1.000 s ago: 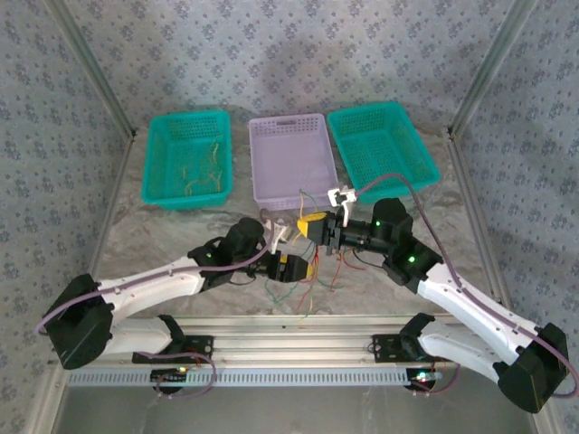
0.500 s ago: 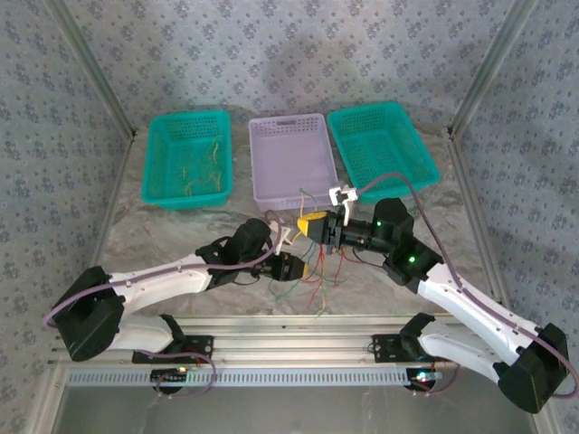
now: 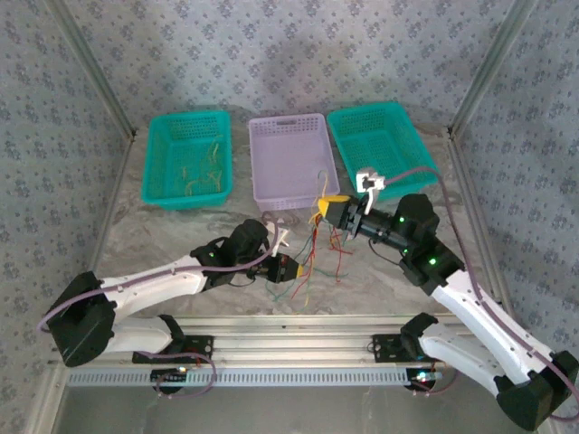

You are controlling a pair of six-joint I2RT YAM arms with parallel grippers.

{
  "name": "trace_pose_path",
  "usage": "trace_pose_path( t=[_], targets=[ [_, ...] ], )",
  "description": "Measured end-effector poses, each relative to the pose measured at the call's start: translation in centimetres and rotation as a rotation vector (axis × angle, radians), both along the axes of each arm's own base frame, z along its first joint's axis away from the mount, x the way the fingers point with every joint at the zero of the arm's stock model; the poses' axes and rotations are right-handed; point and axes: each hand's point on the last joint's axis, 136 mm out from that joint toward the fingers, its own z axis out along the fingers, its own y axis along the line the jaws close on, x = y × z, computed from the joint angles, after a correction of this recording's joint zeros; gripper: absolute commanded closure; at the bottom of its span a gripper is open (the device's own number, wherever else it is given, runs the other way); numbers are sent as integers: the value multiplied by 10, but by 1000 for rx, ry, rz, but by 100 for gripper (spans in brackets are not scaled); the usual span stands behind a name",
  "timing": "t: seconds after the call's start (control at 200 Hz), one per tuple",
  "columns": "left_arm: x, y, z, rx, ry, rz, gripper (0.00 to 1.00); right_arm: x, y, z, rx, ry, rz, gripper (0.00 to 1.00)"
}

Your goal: Untangle the cables

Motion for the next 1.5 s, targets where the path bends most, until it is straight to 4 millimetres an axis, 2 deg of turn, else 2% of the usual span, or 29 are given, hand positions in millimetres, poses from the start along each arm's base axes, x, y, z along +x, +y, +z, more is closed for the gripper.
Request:
trace_pose_path(
  t=[0.185, 0.41, 0.54, 0.675, 0.774, 1.029, 1.224, 1.354, 1.499],
  targets=[
    [-1, 18, -3, 59, -15, 13, 100, 13, -36, 24, 17, -22, -147, 100],
    [15, 52, -1, 111, -18, 105, 100, 29, -77, 43, 38, -28, -330, 100],
    [19, 67, -5, 152, -15, 145, 100, 37, -91, 52, 37, -25, -399, 100],
    [19, 77, -12, 194, -1, 162, 100, 44, -94, 62, 26, -24, -425, 100],
    [19, 79, -10, 205, 2, 164, 100, 51, -92, 65, 14, -18, -426, 100],
    [32, 74, 17, 184, -73, 180, 100, 88, -84, 63, -31, 51, -410, 100],
    [30, 82, 33, 157, -116, 197, 100, 111, -70, 59, -33, 94, -339, 100],
    [27, 86, 49, 119, -162, 206, 100, 120, -39, 51, -45, 136, -231, 100],
    [27, 88, 54, 110, -180, 208, 100, 122, 13, 53, -75, 138, -72, 100]
  ],
)
